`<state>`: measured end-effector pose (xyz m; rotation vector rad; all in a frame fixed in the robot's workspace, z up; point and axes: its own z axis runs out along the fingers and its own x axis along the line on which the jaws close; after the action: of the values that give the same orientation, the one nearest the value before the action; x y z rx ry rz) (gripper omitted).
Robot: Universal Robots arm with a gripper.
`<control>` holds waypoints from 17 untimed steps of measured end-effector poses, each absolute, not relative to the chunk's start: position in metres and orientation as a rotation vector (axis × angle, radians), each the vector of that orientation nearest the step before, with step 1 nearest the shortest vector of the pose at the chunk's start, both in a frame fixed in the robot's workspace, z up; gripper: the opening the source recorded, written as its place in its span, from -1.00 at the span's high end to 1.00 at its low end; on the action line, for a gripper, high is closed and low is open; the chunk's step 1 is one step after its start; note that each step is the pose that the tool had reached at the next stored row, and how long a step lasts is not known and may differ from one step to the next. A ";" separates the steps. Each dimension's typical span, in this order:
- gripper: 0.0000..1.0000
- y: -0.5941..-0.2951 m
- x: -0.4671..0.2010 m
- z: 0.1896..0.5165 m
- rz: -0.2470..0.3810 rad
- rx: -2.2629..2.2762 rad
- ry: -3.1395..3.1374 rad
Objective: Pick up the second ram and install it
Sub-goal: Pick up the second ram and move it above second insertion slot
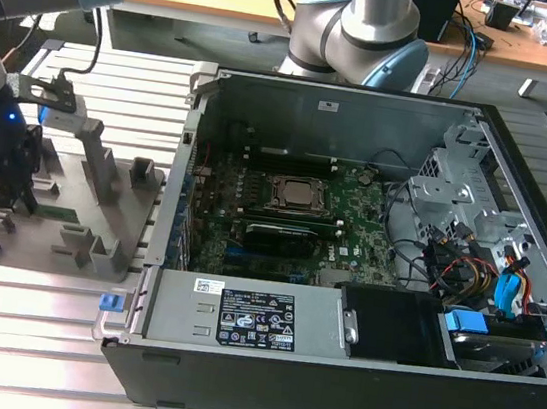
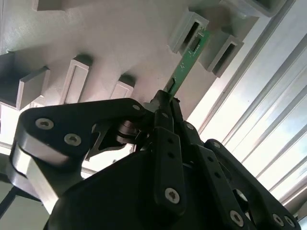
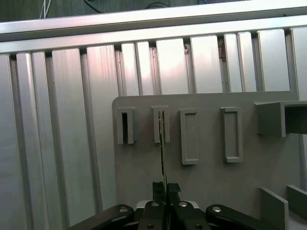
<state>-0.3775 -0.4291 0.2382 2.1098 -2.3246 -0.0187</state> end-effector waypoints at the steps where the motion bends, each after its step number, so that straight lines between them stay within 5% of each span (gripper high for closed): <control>1: 0.73 -0.429 -0.377 0.240 -0.019 2.110 -2.325; 17: 0.73 -0.429 -0.377 0.279 -0.016 2.109 -2.324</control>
<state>-0.3775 -0.4287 0.2789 2.1089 -2.3237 -0.0165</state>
